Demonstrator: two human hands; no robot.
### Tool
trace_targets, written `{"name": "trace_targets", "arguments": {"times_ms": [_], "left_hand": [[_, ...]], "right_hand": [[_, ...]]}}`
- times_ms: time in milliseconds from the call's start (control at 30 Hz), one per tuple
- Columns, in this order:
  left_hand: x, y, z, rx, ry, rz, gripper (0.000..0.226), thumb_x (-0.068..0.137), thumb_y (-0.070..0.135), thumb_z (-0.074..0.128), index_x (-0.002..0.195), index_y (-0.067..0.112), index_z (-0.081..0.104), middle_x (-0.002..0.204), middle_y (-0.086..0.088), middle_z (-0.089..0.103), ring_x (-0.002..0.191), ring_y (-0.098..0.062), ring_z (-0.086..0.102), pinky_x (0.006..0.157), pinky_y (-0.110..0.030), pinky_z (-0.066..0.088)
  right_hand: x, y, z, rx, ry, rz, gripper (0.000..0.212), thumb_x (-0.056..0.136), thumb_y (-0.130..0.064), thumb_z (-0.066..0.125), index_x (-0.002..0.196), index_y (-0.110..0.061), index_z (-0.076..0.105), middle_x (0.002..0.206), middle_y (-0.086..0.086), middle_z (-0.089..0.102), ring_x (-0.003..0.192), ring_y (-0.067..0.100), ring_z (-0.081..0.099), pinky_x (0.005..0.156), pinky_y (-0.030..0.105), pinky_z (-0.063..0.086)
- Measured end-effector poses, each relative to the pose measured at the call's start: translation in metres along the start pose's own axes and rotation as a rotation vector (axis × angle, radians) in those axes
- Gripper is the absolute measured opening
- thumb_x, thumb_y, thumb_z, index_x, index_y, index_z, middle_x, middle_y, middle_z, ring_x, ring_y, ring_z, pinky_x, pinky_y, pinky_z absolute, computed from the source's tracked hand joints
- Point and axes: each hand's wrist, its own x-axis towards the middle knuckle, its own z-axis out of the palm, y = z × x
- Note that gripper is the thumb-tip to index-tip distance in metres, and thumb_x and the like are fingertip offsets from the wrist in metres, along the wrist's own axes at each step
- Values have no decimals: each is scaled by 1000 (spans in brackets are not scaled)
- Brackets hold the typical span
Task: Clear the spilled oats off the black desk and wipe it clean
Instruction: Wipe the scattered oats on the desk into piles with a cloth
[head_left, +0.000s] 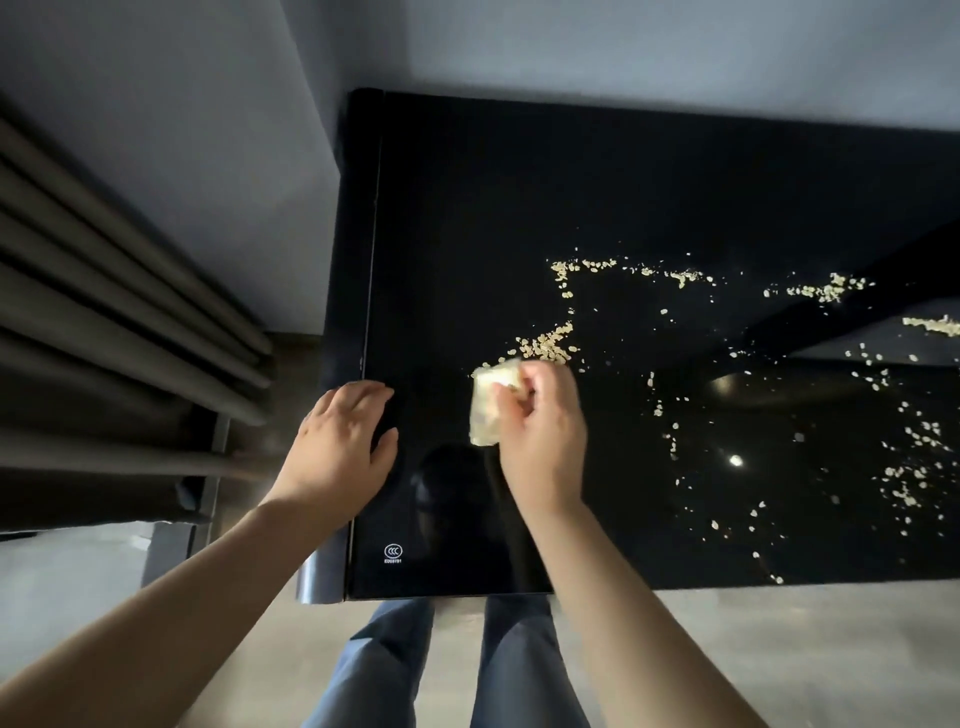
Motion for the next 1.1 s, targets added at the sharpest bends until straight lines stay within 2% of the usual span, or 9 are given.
{"name": "trace_targets", "arguments": {"times_ms": [67, 200, 300, 500, 633, 733, 867, 967, 1100], "left_hand": [[-1, -5, 0, -14, -8, 18, 58, 82, 41, 36, 122, 6, 61, 123, -8, 60, 113, -30, 56, 97, -39, 44], [-2, -13, -1, -40, -22, 49, 56, 83, 38, 38, 122, 5, 60, 123, -8, 60, 112, -30, 56, 97, -37, 43], [-1, -12, -3, -50, -23, 59, 54, 83, 37, 39, 121, 5, 61, 121, -8, 61, 110, -31, 58, 95, -38, 45], [5, -5, -6, -67, -3, 72, 55, 84, 39, 39, 124, 7, 59, 125, -6, 59, 113, -29, 55, 96, -40, 44], [15, 6, -3, -67, -4, 79, 55, 84, 39, 38, 124, 8, 59, 126, -5, 58, 114, -29, 55, 98, -38, 42], [25, 16, 0, -67, -14, 94, 51, 86, 37, 43, 127, 10, 58, 128, -3, 56, 117, -26, 52, 99, -34, 38], [37, 24, 2, -53, -5, 108, 47, 85, 30, 52, 128, 10, 57, 129, -3, 55, 118, -26, 51, 100, -35, 37], [45, 28, 1, -42, 1, 104, 43, 90, 23, 59, 130, 10, 55, 132, -3, 54, 122, -26, 48, 103, -36, 36], [56, 37, 3, -42, -7, 90, 46, 88, 20, 62, 132, 10, 54, 134, -4, 52, 125, -27, 46, 105, -39, 37]], "right_hand": [[3, -19, 29, 24, -34, -39, 18, 87, -27, 59, 95, -10, 59, 94, -1, 56, 72, 4, 48, 58, 12, 39], [25, -25, 55, -98, -86, -115, 13, 83, -15, 67, 90, -12, 57, 90, 1, 54, 64, 14, 53, 50, 23, 39], [43, -7, 39, -153, -63, -57, 10, 84, -17, 64, 90, -14, 56, 91, -4, 51, 68, 16, 52, 54, 28, 41], [70, 58, -37, -305, 97, 181, 20, 87, -21, 64, 103, -8, 60, 107, 9, 57, 88, 28, 57, 68, 28, 34], [74, 70, -62, -295, 207, 284, 17, 88, -13, 63, 102, -5, 60, 107, 10, 57, 87, 27, 58, 70, 19, 32], [66, 48, -41, -217, 200, 128, 16, 84, -12, 66, 100, -6, 62, 100, 7, 59, 75, 12, 51, 64, 13, 30], [60, 18, 6, -56, 137, -60, 17, 85, -25, 61, 90, -8, 62, 87, -4, 51, 70, -1, 40, 59, 12, 34], [73, 16, 26, -80, 67, -84, 11, 82, -14, 70, 87, -11, 61, 84, -3, 52, 63, 5, 46, 49, 21, 44], [97, 33, 16, -157, 22, -85, 14, 78, -10, 71, 88, -11, 61, 86, 2, 56, 59, 16, 54, 46, 25, 43]]}}
